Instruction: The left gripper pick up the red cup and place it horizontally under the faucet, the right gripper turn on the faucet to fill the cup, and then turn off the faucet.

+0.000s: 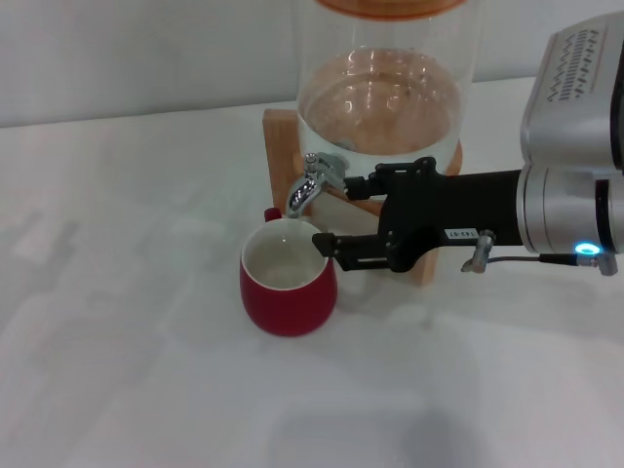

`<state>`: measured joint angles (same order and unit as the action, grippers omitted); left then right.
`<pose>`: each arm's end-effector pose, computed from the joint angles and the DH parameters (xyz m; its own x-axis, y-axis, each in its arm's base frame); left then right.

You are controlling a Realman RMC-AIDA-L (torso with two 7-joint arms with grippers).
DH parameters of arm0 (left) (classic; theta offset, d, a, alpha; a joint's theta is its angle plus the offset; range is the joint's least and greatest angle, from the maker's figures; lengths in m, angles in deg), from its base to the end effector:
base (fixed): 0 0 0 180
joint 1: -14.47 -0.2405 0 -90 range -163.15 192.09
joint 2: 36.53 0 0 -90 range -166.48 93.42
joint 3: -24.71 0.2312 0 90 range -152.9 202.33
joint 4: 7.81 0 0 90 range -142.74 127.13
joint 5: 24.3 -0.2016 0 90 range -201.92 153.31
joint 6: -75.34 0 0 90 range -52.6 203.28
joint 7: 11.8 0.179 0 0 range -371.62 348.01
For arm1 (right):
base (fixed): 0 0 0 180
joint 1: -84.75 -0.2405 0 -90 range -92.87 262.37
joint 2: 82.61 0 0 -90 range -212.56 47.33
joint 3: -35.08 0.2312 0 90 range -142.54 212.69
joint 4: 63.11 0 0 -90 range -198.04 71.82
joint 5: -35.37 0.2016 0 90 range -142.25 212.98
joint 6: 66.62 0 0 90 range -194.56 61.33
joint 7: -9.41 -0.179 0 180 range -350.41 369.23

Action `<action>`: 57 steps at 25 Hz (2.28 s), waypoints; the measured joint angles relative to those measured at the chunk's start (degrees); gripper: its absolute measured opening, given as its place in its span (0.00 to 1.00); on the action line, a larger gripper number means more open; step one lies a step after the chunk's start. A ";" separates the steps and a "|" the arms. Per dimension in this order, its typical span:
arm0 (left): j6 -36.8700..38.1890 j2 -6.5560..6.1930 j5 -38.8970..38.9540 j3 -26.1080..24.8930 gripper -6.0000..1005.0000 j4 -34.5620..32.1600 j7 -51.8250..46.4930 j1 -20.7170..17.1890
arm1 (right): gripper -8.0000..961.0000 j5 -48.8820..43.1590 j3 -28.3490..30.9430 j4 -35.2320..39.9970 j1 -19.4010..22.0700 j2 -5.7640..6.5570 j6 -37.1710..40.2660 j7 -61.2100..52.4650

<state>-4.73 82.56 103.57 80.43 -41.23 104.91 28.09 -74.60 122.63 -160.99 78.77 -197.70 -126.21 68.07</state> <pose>-0.2533 0.3277 0.0697 0.3836 -0.0484 0.9222 0.7601 -0.5505 -0.3451 0.1225 0.3046 -0.0055 0.9096 -0.2262 -0.3485 -0.3621 -0.8430 -0.3978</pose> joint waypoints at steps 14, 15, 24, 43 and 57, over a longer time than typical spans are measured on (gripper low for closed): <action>-0.01 0.00 -0.09 0.15 0.57 0.17 0.00 0.31 | 0.75 0.63 -0.10 -0.01 -0.15 0.13 -1.66 0.22; -0.02 0.00 -0.09 0.16 0.57 0.16 0.00 0.28 | 0.75 0.63 -0.17 -0.01 -0.17 0.13 -1.68 0.22; -0.07 0.06 -0.07 0.27 0.57 0.15 0.00 0.09 | 0.75 0.64 -0.72 -0.18 -0.27 0.13 -1.90 0.23; 0.25 -0.31 0.05 -1.82 0.57 -0.29 -2.24 -0.71 | 0.75 3.89 10.27 -0.96 4.18 0.03 -7.62 0.84; 6.51 -2.58 -2.63 -2.73 0.57 -0.57 -10.06 0.54 | 0.75 9.74 13.51 -0.57 3.57 -0.12 -17.36 4.01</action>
<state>1.78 79.99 100.94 77.70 -41.79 94.85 28.63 -64.86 136.13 -161.55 82.34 -197.82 -143.57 72.08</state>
